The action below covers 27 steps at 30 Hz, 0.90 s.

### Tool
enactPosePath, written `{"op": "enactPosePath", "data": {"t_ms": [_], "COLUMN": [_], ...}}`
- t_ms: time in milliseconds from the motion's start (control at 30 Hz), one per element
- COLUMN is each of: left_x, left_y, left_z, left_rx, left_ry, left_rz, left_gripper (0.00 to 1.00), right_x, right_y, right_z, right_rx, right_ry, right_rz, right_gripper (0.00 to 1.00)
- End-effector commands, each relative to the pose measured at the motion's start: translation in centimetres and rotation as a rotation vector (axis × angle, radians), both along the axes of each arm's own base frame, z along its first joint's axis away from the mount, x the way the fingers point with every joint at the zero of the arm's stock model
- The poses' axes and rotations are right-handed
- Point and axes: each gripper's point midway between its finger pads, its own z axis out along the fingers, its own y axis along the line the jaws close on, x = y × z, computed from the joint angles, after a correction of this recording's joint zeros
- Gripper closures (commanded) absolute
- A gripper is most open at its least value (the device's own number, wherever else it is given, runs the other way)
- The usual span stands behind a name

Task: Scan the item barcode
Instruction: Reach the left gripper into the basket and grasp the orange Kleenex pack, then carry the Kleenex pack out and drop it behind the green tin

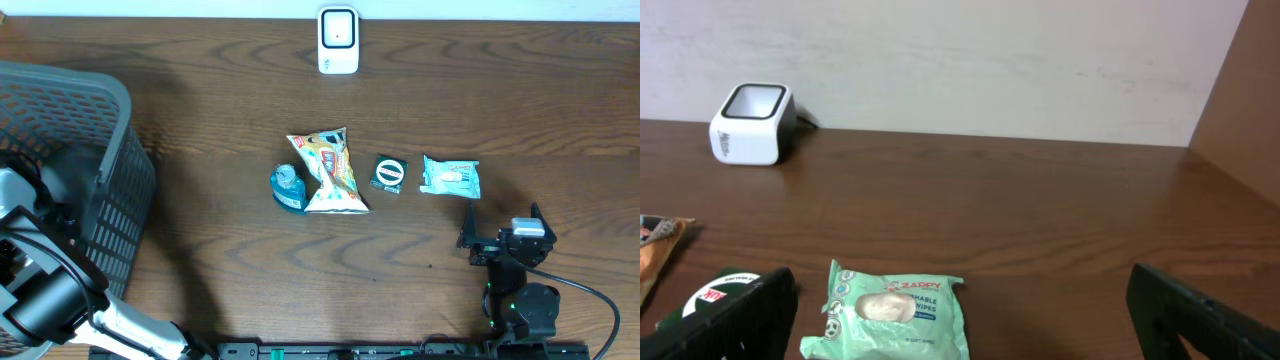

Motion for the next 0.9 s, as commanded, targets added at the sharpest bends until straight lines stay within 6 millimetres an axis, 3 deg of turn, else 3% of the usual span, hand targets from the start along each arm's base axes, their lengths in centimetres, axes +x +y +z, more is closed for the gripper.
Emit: {"op": "enactPosePath", "data": {"t_ms": [0,100,200,267,333,367,400,533,667,767,867], "left_x": [4.0,8.7,13.3,15.7,16.3,16.2,16.2,16.7,17.7,18.2,18.8], "left_y": [-0.3,-0.6,-3.4,-7.9,-13.6,-16.3,-20.9,-31.7,-40.3,-49.5,-55.8], "left_z": [4.0,12.1,22.7,31.3,37.7,39.4,41.0,41.3,37.7,32.3,26.2], "left_rx": [-0.049,-0.034,-0.043,-0.053,-0.025,-0.014,-0.013,0.039,0.081,-0.044,-0.109], "left_ry": [-0.224,-0.526,-0.909,-1.191,-1.358,-1.391,-1.411,-1.359,-1.216,-1.113,-0.995], "left_rz": [-0.017,-0.076,-0.236,-0.449,-0.667,-0.740,-0.847,-1.121,-1.241,-1.420,-1.561], "left_gripper": [0.93,0.93,0.93,0.93,0.93,0.93,0.92,0.92,0.93,0.93,0.92], "right_x": [0.0,0.0,0.0,0.0,0.0,0.0,0.0,0.0,0.0,0.0,0.0], "right_y": [0.2,0.2,0.2,0.2,0.2,0.2,0.2,0.2,0.2,0.2,0.2], "right_z": [0.0,0.0,0.0,0.0,0.0,0.0,0.0,0.0,0.0,0.0,0.0], "right_rx": [-0.008,-0.009,-0.008,-0.008,-0.008,-0.009,-0.008,-0.008,-0.009,-0.009,-0.009], "right_ry": [-0.001,-0.001,-0.001,-0.001,-0.001,-0.001,-0.001,-0.001,-0.001,-0.001,-0.001], "right_rz": [0.008,0.008,0.008,0.008,0.008,0.009,0.008,0.008,0.008,0.008,0.008], "right_gripper": [0.01,0.01,0.01,0.01,0.01,0.01,0.01,0.01,0.01,0.01,0.01]}}
